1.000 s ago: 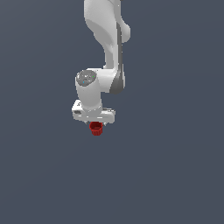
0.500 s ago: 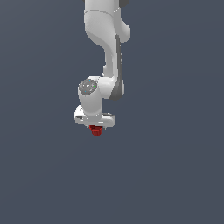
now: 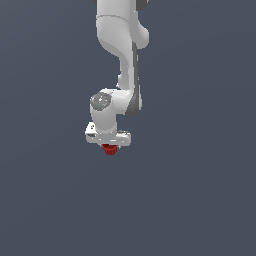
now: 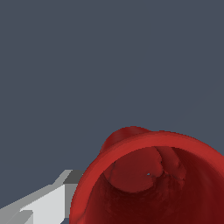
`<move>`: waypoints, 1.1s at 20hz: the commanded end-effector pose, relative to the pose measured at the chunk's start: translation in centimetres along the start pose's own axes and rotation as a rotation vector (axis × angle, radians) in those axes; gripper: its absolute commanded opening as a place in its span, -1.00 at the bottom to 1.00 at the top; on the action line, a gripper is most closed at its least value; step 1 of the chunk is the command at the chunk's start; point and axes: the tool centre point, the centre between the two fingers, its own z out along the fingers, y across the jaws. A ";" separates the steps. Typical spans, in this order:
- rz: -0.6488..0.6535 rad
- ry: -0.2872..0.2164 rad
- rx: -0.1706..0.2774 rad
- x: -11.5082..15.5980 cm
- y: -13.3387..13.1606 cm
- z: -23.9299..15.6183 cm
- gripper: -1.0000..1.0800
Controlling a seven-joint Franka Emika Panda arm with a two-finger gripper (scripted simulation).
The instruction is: Pick up the object and move it to a goal position.
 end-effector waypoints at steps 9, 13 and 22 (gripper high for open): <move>0.000 0.000 0.000 -0.2 0.1 -0.3 -1.00; 0.000 0.000 0.000 -0.7 0.3 -1.2 -1.00; 0.000 0.000 0.000 -3.0 1.5 -5.8 -1.00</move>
